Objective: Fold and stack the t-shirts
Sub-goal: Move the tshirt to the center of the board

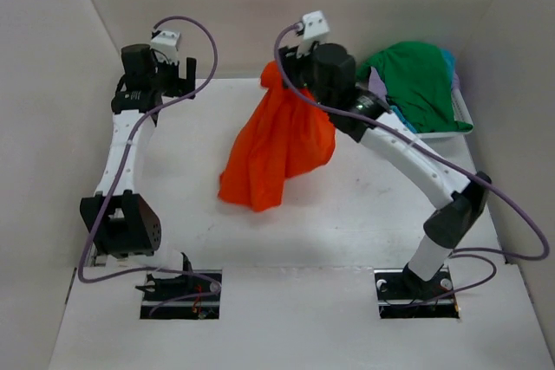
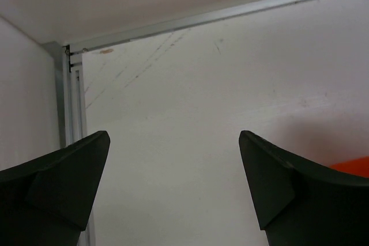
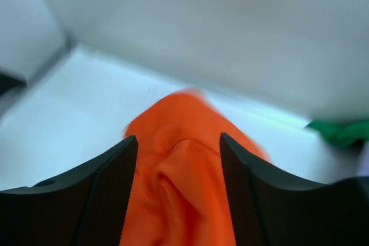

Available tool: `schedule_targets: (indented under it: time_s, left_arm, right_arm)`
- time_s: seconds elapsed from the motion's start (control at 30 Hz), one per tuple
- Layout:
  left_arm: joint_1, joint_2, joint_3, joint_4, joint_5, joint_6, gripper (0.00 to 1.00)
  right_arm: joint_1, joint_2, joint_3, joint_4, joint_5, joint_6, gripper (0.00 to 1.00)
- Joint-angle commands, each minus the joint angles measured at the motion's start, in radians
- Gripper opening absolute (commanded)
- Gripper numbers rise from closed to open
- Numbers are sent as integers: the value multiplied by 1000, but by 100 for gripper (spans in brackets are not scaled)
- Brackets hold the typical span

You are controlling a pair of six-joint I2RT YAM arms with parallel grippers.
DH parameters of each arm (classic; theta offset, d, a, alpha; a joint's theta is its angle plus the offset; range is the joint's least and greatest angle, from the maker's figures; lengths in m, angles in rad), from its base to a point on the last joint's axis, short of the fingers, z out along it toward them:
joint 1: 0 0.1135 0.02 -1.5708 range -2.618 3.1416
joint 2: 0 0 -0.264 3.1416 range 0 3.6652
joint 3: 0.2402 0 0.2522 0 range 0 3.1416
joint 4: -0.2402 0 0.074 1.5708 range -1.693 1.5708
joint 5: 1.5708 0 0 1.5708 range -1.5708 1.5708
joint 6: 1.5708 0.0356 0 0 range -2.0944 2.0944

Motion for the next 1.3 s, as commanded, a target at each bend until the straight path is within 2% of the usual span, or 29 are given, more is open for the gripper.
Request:
schedule_targets:
  time_s: [0.0,0.07,0.13,0.23,0.33,0.5,0.63,0.73,0.8,0.83,0.9,0.93,0.97,1.0,1.03,1.07,1.17,1.27]
  left_arm:
    - [-50,-98,-127,-75,16,157,100]
    - [-113,-132,-207,-130,9,240,100]
    - [-217,-185,-310,-216,4,332,98]
    - [-346,-250,-417,-334,20,398,88]
    - [-429,-265,-492,-469,4,456,84]
    - [-364,-235,-563,-546,-114,472,89]
    - [-356,-190,-594,-663,-86,441,92]
    - [-425,-146,-663,-611,-129,414,93]
    - [-425,-112,-681,-557,-172,392,89]
    - [-405,-68,-686,-528,-187,370,77]
    - [-388,-22,-681,-523,-189,349,63]
    - [-377,9,-681,-515,-185,336,52]
    - [-376,20,-681,-511,-183,329,47]
    - [-374,38,-684,-505,-178,322,37]
    - [-374,43,-686,-502,-175,320,31]
    - [-373,48,-690,-492,-169,313,17]
    - [-339,19,-683,-463,-183,313,0]
    - [-299,-23,-663,-457,-188,335,0]
  right_arm:
    - [-20,10,-69,-198,-234,240,68]
    - [-70,-44,-191,-175,-285,320,70]
    - [-115,-108,-334,-152,-296,377,67]
    - [-143,-147,-466,-164,-287,423,60]
    - [-155,-133,-555,-168,-289,484,55]
    - [-150,-20,-608,-126,-348,535,59]
    - [-150,66,-654,-48,-375,604,66]
    - [-150,140,-663,-23,-374,644,67]
    - [-150,169,-657,-25,-371,652,66]
    - [-150,180,-657,-20,-369,653,64]
    - [-150,203,-651,-26,-374,658,55]
    - [-150,210,-652,-26,-377,666,44]
    - [-155,212,-657,-26,-379,670,37]
    - [-166,212,-665,-26,-380,675,23]
    - [-175,204,-672,-29,-382,676,12]
    - [-183,189,-684,-37,-376,678,3]
    - [-215,47,-791,-133,-304,702,0]
    - [-218,-113,-906,-238,-268,719,0]
